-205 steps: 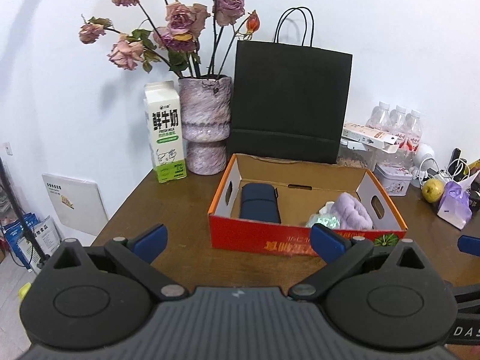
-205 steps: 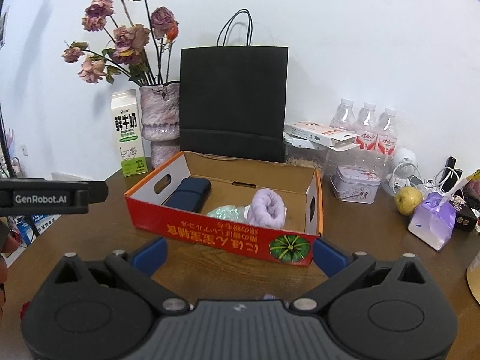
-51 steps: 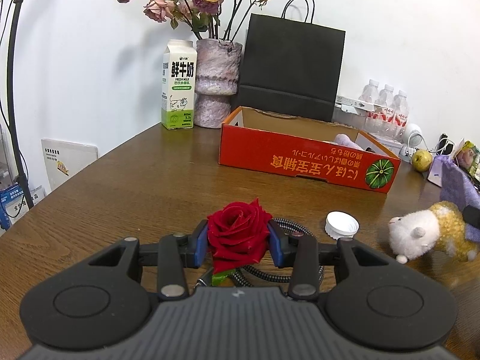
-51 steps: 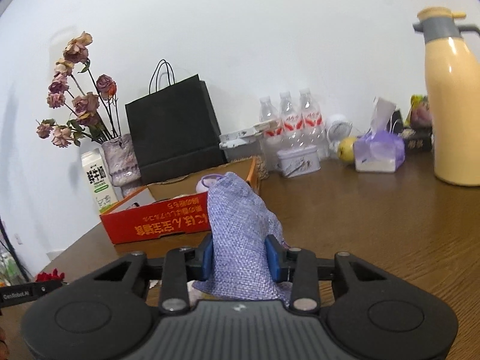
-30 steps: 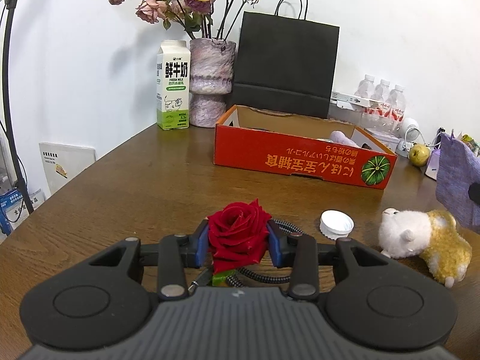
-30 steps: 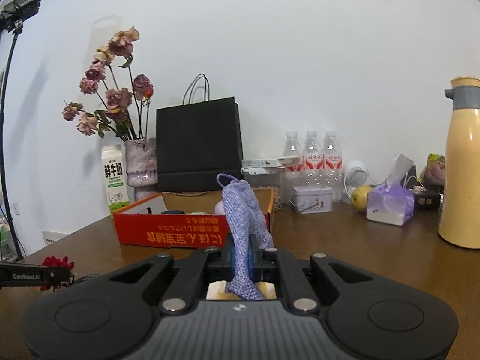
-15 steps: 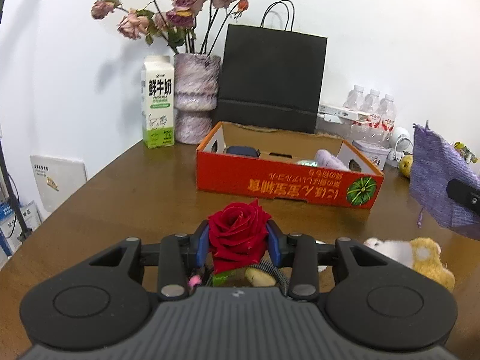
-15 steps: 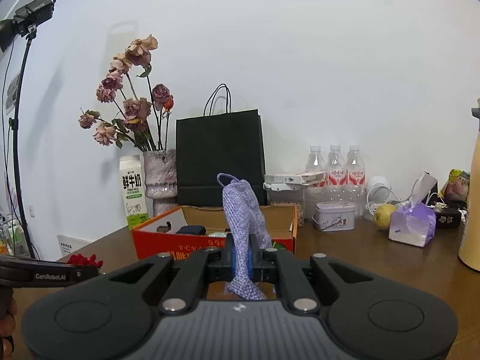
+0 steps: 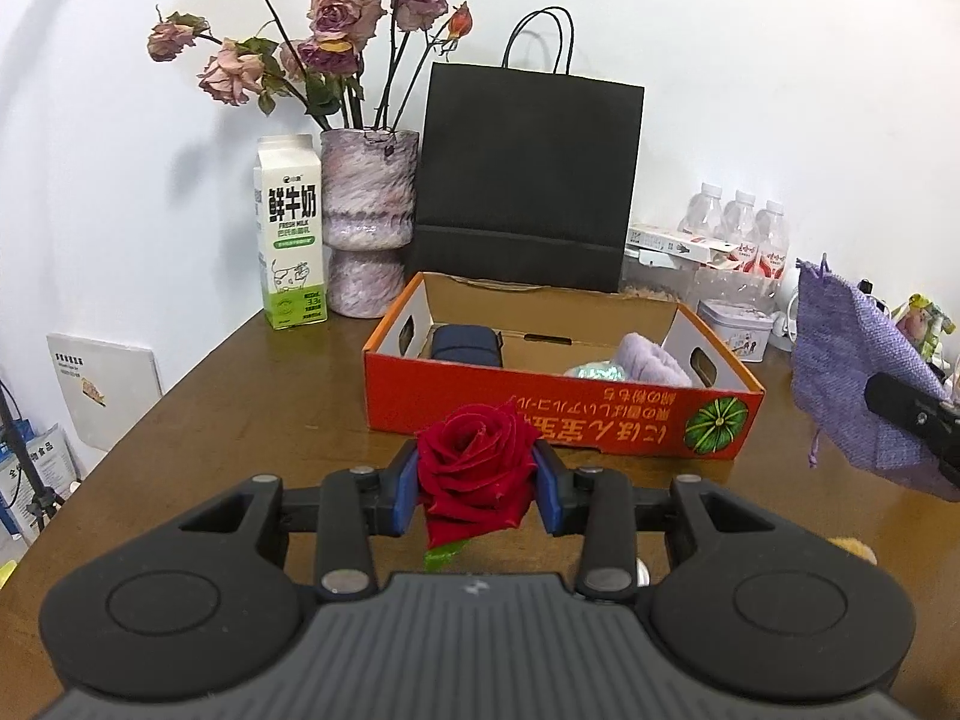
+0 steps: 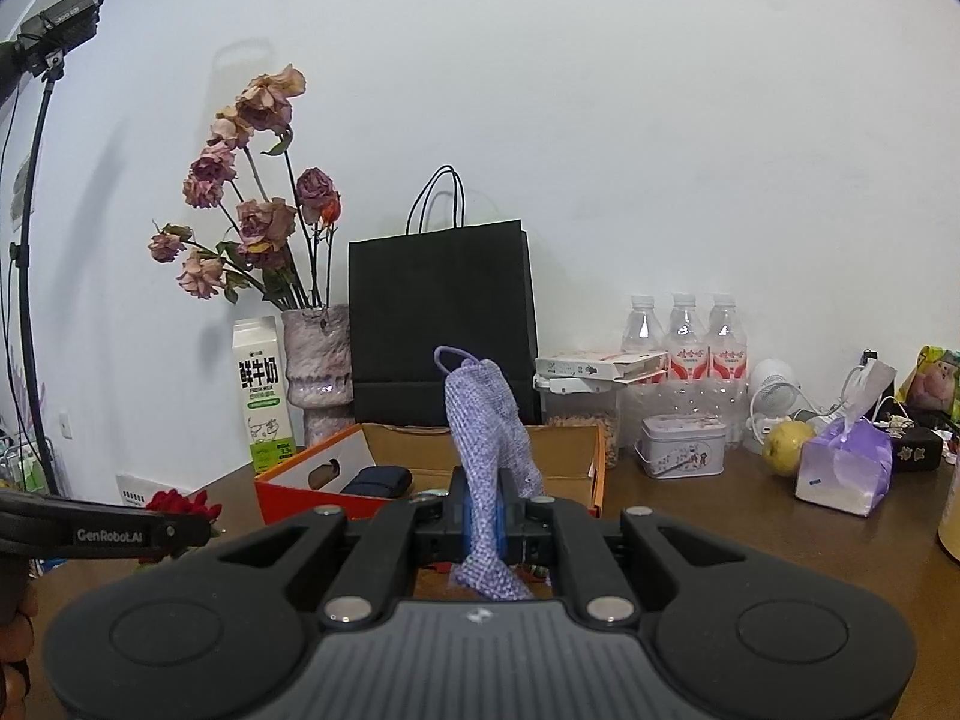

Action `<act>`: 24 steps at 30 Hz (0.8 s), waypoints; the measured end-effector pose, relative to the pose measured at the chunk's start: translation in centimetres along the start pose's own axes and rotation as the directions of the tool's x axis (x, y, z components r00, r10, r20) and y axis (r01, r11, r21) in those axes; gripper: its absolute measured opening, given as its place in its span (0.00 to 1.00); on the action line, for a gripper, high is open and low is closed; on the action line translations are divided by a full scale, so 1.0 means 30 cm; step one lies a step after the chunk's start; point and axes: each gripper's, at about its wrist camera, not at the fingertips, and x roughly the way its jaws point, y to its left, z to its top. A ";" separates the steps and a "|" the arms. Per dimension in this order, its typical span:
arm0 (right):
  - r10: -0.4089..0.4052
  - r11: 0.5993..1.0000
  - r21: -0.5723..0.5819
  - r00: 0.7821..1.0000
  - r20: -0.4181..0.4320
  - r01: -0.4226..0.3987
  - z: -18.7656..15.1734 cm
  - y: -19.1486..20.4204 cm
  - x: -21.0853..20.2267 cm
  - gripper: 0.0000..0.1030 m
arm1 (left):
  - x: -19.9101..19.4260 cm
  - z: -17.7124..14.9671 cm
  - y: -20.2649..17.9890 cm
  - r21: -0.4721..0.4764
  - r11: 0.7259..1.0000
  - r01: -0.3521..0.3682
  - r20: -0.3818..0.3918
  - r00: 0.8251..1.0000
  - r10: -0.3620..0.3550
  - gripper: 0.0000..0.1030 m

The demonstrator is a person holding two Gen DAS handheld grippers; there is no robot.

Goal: Organize objects

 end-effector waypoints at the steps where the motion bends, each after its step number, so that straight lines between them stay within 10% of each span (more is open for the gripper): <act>1: 0.001 1.000 -0.001 1.000 -0.002 -0.001 0.005 -0.001 0.010 0.06 | 0.008 0.009 -0.003 0.000 1.000 0.002 -0.002 1.000 -0.002 0.38; 24: 0.000 0.999 -0.032 0.998 -0.058 -0.002 0.135 -0.002 0.263 0.06 | 0.173 0.229 -0.111 0.049 0.999 0.017 0.017 1.000 -0.018 0.38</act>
